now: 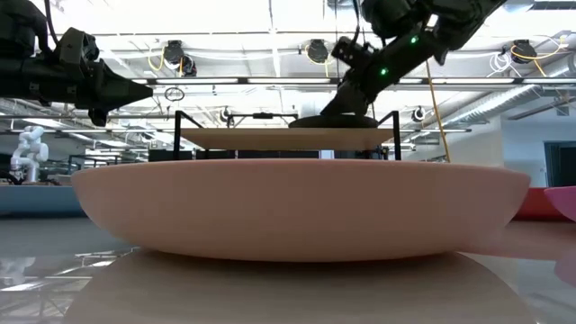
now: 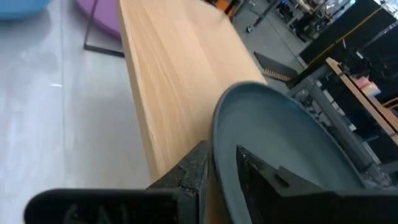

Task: Place and stack plates onto a shelf
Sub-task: Put the black plate on the shelf, then stack the blue plate on top of the black plate on the shelf

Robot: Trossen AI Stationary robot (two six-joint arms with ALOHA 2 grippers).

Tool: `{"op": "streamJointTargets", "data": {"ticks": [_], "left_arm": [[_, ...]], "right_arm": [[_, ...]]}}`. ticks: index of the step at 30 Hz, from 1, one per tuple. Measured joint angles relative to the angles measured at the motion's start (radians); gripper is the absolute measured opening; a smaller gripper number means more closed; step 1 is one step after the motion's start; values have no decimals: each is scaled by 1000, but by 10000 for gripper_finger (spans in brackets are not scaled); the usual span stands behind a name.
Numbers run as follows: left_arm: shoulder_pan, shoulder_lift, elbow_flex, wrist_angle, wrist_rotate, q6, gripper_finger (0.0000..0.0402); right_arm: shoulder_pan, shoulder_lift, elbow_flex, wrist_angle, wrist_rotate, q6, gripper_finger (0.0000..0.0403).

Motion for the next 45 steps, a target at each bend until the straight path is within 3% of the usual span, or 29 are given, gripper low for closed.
{"op": "streamJointTargets", "data": {"ticks": [18, 36, 45], "left_arm": [[0, 0, 2, -23, 1, 29, 4], [0, 0, 2, 1, 0, 27, 4], [0, 0, 2, 68, 2, -140, 4]], "right_arm": [[146, -179, 0, -10, -5, 49, 64], [173, -182, 0, -10, -27, 46, 63], [173, -182, 0, -9, -109, 47, 63]]}}
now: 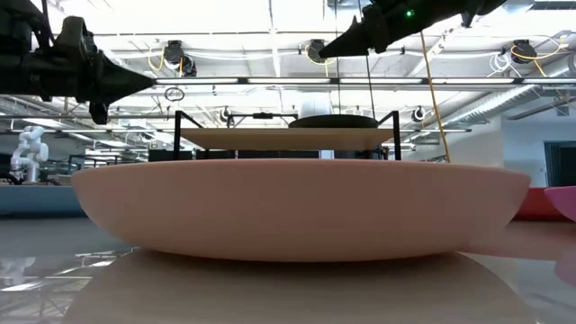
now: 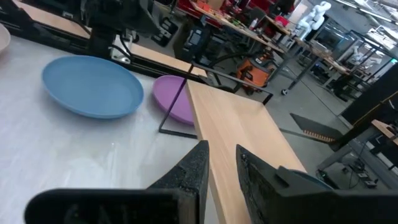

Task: Place and stack plates onto a shelf
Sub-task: Stack the blue plate on top of the black plate on the shelf

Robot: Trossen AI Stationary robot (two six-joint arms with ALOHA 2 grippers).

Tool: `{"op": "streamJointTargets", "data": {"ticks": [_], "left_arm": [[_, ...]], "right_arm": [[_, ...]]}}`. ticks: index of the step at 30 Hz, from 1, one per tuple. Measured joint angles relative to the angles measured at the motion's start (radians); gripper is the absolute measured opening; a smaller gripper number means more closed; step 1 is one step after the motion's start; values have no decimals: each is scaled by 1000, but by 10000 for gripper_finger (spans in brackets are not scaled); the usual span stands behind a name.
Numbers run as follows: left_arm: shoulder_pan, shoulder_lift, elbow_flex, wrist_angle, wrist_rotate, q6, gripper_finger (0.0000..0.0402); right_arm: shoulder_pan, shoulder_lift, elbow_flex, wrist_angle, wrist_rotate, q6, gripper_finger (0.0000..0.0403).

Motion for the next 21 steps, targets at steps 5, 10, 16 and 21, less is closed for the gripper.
{"op": "streamJointTargets", "data": {"ticks": [5, 10, 16, 21], "left_arm": [[-31, 9, 30, 28, 147, 25, 4], [-121, 122, 128, -159, 25, 94, 4], [-222, 391, 285, -425, -142, 68, 4], [-312, 653, 479, -657, -224, -69, 4]], "right_arm": [[0, 0, 0, 6, 0, 1, 63], [0, 0, 0, 20, 0, 1, 63], [0, 1, 0, 22, 0, 1, 63], [0, 1, -35, 61, 1, 1, 63]]}}
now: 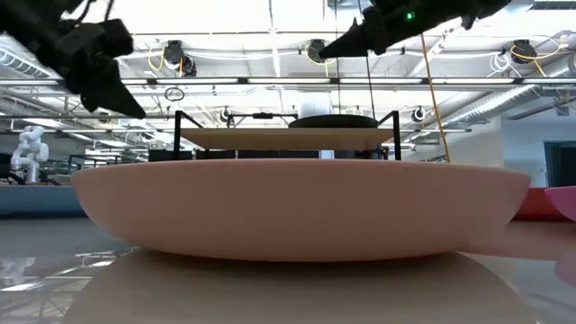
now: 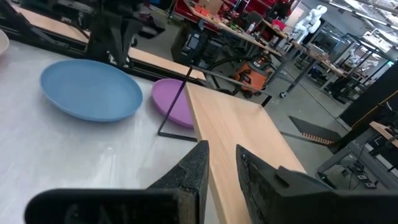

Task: Place and stack plates onto a shelf
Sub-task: Stack the blue plate on top of the black plate on the shelf

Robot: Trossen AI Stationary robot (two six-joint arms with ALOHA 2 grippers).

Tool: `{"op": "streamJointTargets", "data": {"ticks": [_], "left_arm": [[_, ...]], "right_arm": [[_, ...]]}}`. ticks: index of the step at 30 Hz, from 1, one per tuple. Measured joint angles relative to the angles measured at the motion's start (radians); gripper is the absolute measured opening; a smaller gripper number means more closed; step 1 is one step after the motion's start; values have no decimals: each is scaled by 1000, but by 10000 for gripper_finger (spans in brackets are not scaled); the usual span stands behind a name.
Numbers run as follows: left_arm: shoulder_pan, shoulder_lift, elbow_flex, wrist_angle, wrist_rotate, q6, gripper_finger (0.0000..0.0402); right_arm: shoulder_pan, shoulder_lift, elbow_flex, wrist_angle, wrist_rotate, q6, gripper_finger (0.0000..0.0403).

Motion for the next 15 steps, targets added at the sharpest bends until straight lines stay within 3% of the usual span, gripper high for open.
{"op": "streamJointTargets", "data": {"ticks": [3, 7, 15], "left_arm": [[-69, 164, 89, -40, -52, -40, 4], [-180, 389, 222, -84, -37, -68, 4], [-339, 758, 525, -547, -61, -231, 4]], "right_arm": [[0, 0, -28, 54, 0, -5, 63], [0, 0, -37, 66, 1, -13, 63], [24, 0, -37, 113, 2, -26, 63]]}}
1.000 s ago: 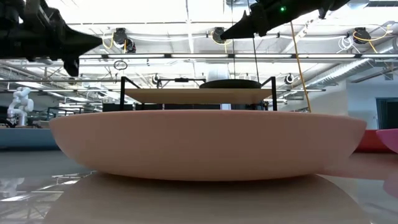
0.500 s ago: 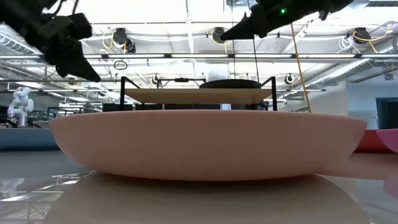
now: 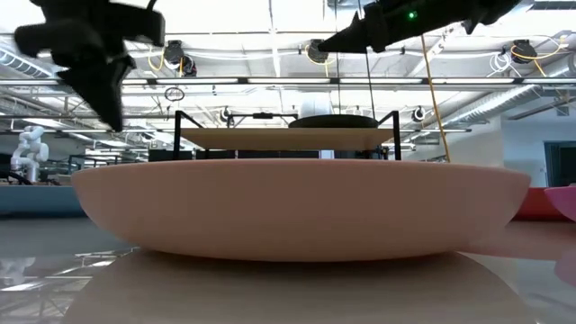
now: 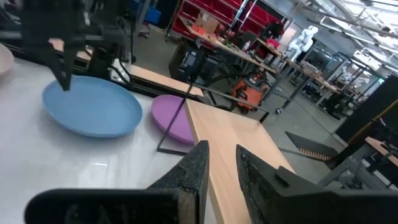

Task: Place and stack plates onto a shelf
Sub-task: Stack the blue plate on top of the black plate on the shelf

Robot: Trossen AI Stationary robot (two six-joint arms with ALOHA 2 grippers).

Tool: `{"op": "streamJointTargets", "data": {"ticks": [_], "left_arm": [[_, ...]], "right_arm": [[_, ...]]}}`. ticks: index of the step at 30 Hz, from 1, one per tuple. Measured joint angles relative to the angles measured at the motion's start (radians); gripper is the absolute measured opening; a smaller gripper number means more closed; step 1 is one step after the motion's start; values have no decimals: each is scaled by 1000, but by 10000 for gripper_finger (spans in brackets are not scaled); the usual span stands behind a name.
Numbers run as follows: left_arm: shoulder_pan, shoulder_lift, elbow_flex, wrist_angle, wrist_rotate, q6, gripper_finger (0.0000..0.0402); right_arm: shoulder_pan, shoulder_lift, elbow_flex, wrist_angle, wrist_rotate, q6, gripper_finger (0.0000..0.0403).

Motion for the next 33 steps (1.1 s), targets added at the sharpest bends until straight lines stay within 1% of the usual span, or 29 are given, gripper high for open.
{"op": "streamJointTargets", "data": {"ticks": [2, 4, 6, 10, 16, 20, 23, 26, 30, 33], "left_arm": [[-13, 50, 18, -33, 31, -21, 4], [-18, 82, 20, -22, 52, -18, 7], [-17, 109, 19, -2, 61, -14, 19], [-16, 152, 18, -11, 64, -61, 61], [-14, 170, 17, -14, 64, -83, 129], [-16, 170, 17, 20, 86, -93, 158], [-31, 170, 17, 80, 117, -35, 166], [-44, 169, 10, 105, 118, -14, 168], [-40, 169, -42, 106, 118, -43, 168], [-24, 169, -97, 125, 140, -75, 168]], "right_arm": [[7, 0, 0, 1, 0, 0, 63], [14, 0, 0, 7, 0, 0, 63], [20, 0, 0, 19, 0, 0, 63], [35, 0, 0, 36, 0, 0, 63], [39, 0, 0, 33, 0, -1, 63], [39, 0, 0, 27, 0, -1, 63], [39, 0, 0, 27, 0, -1, 63], [39, 0, 0, 28, 0, -1, 63], [39, 0, 0, 27, 0, -1, 63], [39, 0, 0, 27, 0, -1, 63]]}}
